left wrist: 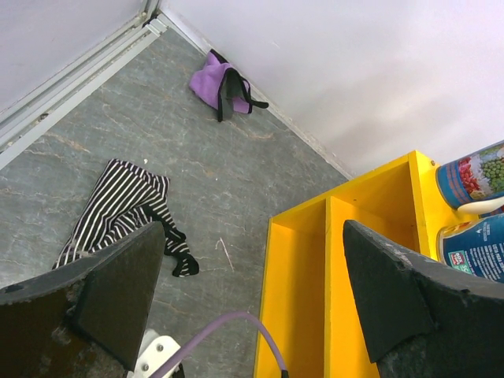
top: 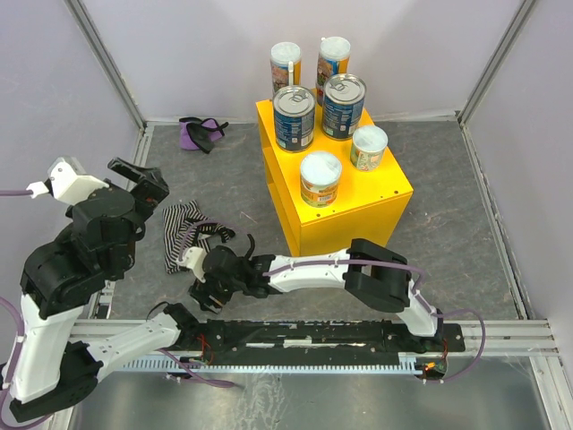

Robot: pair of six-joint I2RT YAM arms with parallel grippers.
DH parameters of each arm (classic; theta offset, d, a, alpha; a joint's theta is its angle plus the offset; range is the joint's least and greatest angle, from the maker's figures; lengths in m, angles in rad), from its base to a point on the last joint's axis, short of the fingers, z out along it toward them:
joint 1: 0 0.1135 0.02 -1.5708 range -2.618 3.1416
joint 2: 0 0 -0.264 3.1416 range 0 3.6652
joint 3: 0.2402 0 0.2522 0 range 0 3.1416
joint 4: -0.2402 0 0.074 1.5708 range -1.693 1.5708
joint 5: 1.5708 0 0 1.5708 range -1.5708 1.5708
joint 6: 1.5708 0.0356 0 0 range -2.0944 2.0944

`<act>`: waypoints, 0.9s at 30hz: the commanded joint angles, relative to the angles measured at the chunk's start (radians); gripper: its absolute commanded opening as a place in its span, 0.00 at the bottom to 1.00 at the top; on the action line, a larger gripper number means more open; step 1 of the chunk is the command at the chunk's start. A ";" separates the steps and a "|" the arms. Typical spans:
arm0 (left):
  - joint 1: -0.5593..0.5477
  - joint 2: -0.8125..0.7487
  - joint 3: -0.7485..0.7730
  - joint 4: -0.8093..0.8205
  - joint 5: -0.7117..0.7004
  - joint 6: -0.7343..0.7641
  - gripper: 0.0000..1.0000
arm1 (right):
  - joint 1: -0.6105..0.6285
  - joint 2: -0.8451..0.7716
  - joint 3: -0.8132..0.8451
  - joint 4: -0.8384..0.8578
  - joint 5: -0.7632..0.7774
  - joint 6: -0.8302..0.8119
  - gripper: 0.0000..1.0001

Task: Place and organize the canned foods onto the counter

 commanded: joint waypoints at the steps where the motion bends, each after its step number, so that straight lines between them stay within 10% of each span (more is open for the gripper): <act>1: 0.001 -0.001 -0.011 0.060 -0.037 0.039 1.00 | -0.015 0.003 0.048 0.020 -0.032 -0.011 0.43; 11: 0.001 -0.003 -0.020 0.099 -0.045 0.069 0.99 | -0.023 -0.099 -0.008 -0.006 0.021 -0.046 0.09; 27: 0.001 -0.026 -0.059 0.197 -0.024 0.111 0.99 | -0.022 -0.312 0.018 -0.167 0.058 -0.103 0.01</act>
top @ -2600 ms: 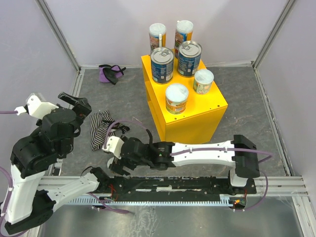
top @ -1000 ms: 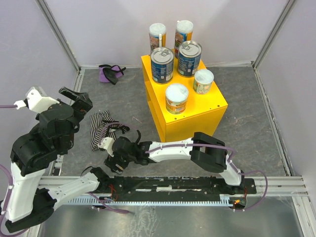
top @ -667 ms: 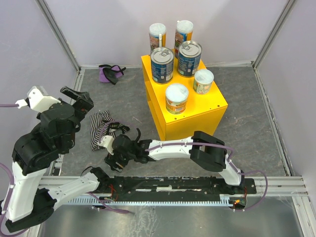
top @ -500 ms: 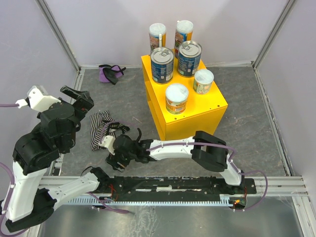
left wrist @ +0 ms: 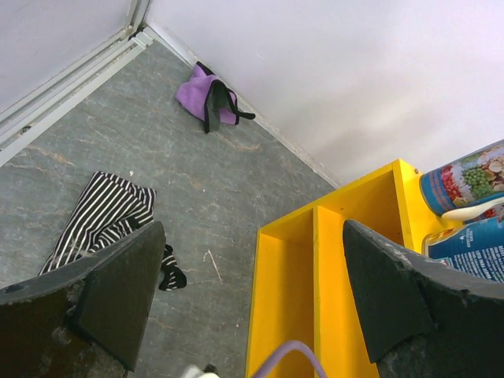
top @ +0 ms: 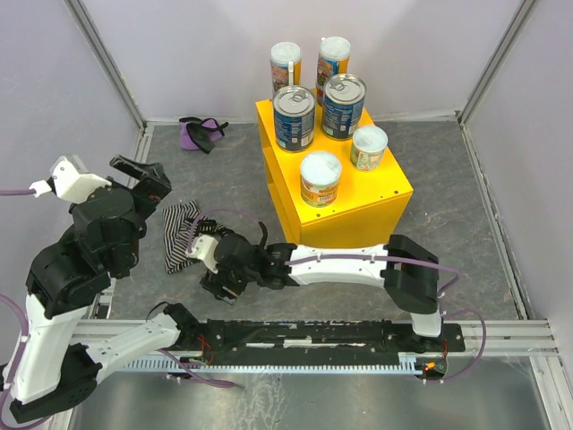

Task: Place and organize the canned foods onto the counter

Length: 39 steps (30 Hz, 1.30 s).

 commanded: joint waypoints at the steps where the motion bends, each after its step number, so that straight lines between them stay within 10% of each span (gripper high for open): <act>1: 0.001 -0.006 -0.001 0.096 -0.010 0.068 0.99 | 0.000 -0.158 0.068 -0.016 0.019 -0.032 0.01; 39: 0.001 0.194 0.092 0.364 0.448 0.415 1.00 | 0.004 -0.457 0.758 -0.424 0.500 -0.282 0.01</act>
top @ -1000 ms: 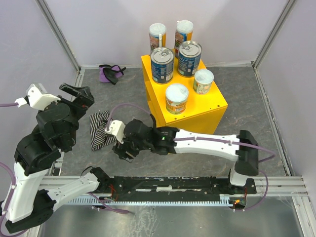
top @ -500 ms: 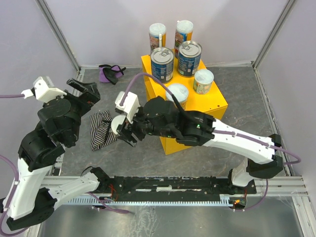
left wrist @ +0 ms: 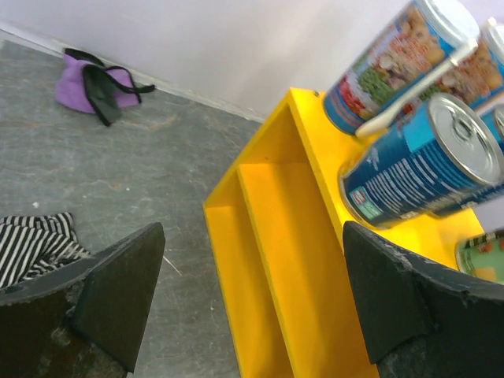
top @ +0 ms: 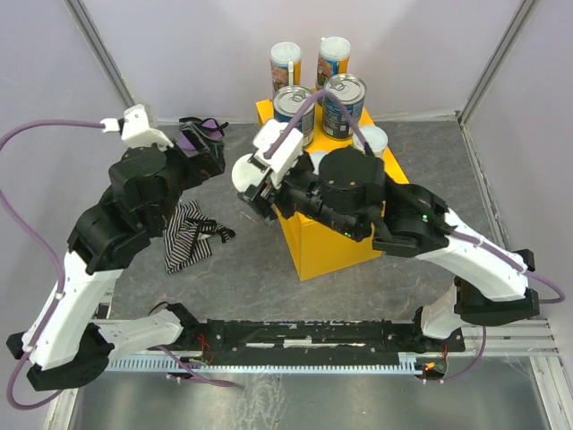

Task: Place and organize the canned foods onto the counter

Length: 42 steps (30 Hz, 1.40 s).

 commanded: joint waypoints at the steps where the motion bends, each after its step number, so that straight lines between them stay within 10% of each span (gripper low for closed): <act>1: 0.001 0.026 0.037 0.097 0.152 0.108 1.00 | -0.005 -0.078 0.097 0.072 0.119 -0.069 0.01; 21: 0.001 0.157 0.055 0.232 0.548 0.220 0.96 | -0.063 -0.105 0.268 -0.064 0.513 -0.212 0.01; 29: 0.001 0.193 0.080 0.243 0.648 0.256 0.94 | -0.255 0.031 0.536 -0.329 0.439 -0.060 0.01; 42: 0.001 0.179 0.077 0.244 0.718 0.276 0.91 | -0.522 0.052 0.495 -0.459 0.177 0.165 0.01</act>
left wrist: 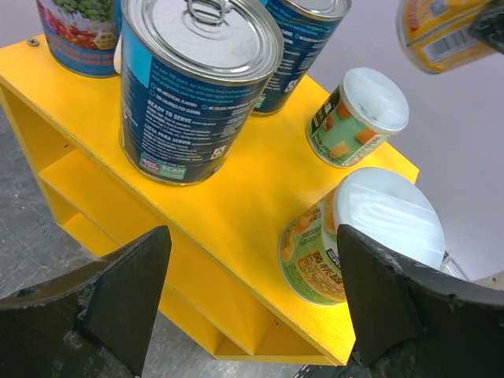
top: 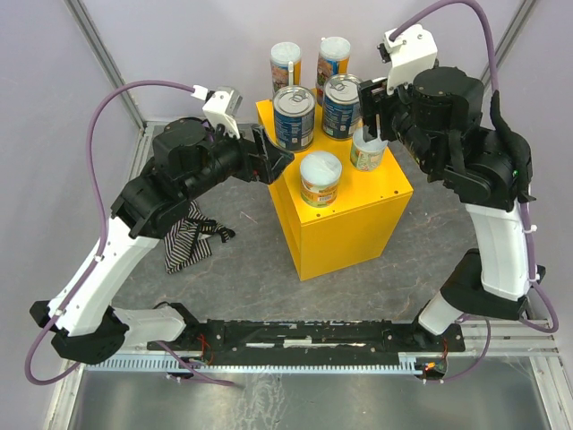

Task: Place and organize the canned foods onto the counter

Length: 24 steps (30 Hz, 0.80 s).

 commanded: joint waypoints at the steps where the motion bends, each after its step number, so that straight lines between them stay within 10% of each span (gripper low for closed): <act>1: 0.001 -0.019 0.039 0.047 0.049 0.058 0.91 | -0.053 -0.008 0.017 0.014 -0.109 0.099 0.01; 24: 0.001 -0.021 0.049 0.059 0.102 0.110 0.89 | -0.130 0.032 0.092 -0.107 -0.237 0.250 0.01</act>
